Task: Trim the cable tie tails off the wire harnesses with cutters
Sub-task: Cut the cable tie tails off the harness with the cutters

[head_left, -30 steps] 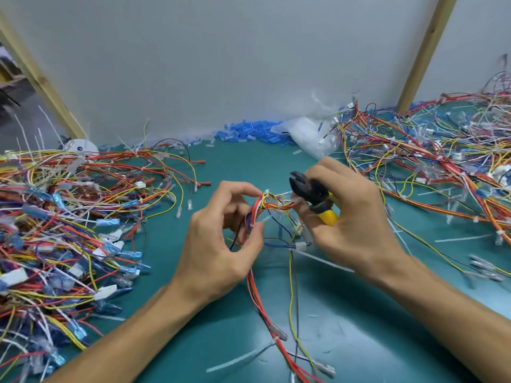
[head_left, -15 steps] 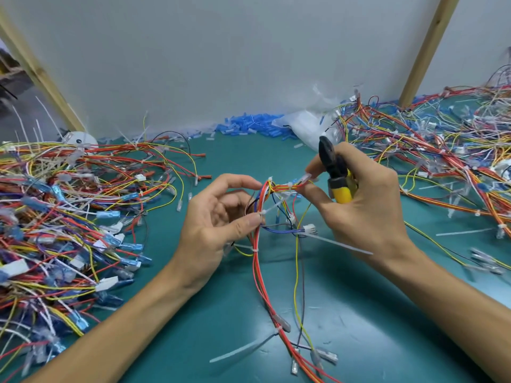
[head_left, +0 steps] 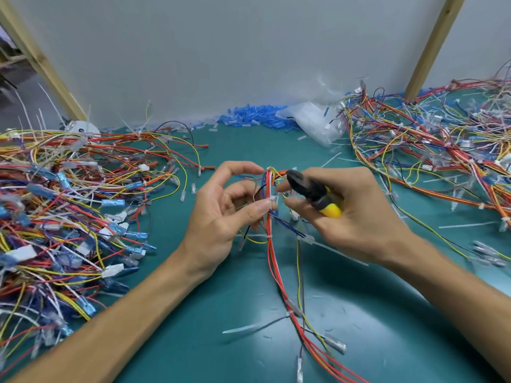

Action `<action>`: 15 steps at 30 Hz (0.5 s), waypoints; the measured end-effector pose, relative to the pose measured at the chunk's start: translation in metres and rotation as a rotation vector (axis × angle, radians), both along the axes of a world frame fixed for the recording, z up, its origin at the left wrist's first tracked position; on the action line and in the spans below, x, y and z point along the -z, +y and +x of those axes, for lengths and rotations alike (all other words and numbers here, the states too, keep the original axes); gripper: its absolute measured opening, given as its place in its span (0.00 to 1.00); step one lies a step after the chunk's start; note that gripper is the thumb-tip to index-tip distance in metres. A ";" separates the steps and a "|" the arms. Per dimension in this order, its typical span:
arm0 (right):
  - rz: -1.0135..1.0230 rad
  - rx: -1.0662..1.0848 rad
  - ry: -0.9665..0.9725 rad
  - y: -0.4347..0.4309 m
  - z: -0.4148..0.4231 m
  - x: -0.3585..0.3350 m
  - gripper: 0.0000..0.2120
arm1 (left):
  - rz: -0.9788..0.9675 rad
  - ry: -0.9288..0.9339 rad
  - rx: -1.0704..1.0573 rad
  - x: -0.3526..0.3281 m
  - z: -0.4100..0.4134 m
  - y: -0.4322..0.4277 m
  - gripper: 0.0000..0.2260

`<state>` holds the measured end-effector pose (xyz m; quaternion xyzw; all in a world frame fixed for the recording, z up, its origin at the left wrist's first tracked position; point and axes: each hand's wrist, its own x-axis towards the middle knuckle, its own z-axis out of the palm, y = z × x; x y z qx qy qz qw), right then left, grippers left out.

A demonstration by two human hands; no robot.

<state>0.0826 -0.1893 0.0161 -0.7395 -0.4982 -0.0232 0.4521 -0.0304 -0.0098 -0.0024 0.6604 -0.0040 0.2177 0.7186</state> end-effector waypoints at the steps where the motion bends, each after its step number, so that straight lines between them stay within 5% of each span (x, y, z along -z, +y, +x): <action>1: -0.023 -0.017 0.020 0.001 -0.001 0.001 0.04 | 0.022 -0.004 0.010 0.000 0.000 0.000 0.19; 7: -0.058 -0.036 0.090 -0.002 0.001 -0.003 0.08 | 0.139 -0.053 -0.001 -0.001 -0.001 -0.002 0.18; 15: -0.030 -0.252 0.523 -0.005 0.000 -0.012 0.11 | 0.224 -0.018 -0.033 -0.001 -0.003 -0.003 0.21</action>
